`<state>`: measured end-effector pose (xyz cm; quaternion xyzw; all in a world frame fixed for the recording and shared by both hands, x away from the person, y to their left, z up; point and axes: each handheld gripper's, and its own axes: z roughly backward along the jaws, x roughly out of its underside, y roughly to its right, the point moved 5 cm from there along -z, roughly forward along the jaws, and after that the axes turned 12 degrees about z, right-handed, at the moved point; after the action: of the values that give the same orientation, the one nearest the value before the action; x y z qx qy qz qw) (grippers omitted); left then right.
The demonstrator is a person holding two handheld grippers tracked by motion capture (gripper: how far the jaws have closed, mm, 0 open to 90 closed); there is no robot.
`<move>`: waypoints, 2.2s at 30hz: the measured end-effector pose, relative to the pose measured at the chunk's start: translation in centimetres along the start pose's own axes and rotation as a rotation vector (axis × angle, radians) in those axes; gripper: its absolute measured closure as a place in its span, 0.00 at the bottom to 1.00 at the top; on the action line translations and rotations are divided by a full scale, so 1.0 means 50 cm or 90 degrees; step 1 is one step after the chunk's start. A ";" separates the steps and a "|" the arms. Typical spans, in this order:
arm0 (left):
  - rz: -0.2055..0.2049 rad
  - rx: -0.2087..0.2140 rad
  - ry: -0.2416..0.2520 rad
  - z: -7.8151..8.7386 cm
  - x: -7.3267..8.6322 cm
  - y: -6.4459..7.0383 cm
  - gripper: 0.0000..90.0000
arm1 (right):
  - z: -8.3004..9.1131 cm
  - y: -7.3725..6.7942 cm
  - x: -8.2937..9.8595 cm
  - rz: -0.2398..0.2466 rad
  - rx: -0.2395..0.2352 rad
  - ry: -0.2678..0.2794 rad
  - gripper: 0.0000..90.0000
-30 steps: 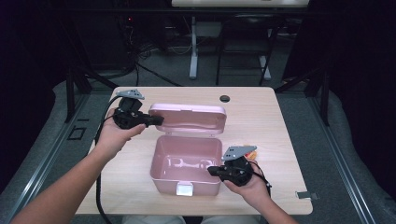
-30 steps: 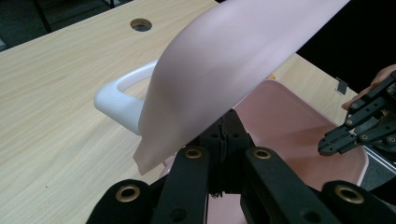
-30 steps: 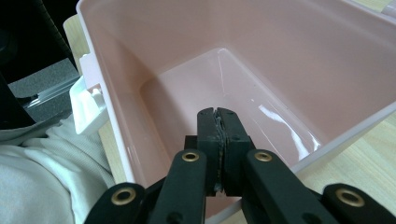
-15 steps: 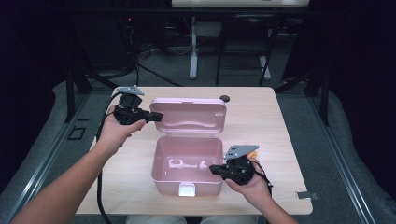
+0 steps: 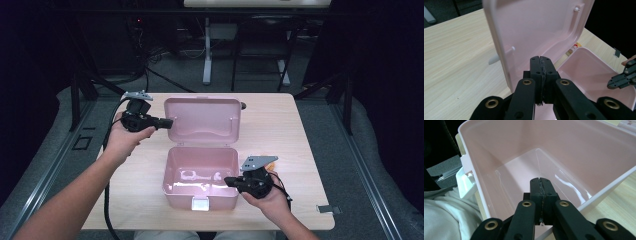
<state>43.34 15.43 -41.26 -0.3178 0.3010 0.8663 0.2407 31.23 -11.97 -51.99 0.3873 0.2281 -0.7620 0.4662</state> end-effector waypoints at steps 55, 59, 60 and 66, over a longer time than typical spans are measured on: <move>0.037 -0.054 0.024 0.005 0.125 -0.051 0.55 | 0.084 0.100 -0.039 -0.031 0.080 -0.008 0.59; 0.023 -0.070 0.018 0.007 0.129 -0.044 0.54 | 0.091 0.115 -0.037 -0.034 0.089 -0.025 0.58; 0.020 -0.074 0.017 0.008 0.131 -0.044 0.54 | 0.093 0.118 -0.038 -0.038 0.096 -0.028 0.58; 0.008 -0.078 0.019 0.014 0.144 -0.045 0.57 | 0.106 0.133 -0.041 -0.043 0.118 -0.038 0.54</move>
<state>39.49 19.13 -46.66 -0.3427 0.2533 0.8798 0.2108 35.68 -17.72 -47.10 0.3980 0.1559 -0.8063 0.4090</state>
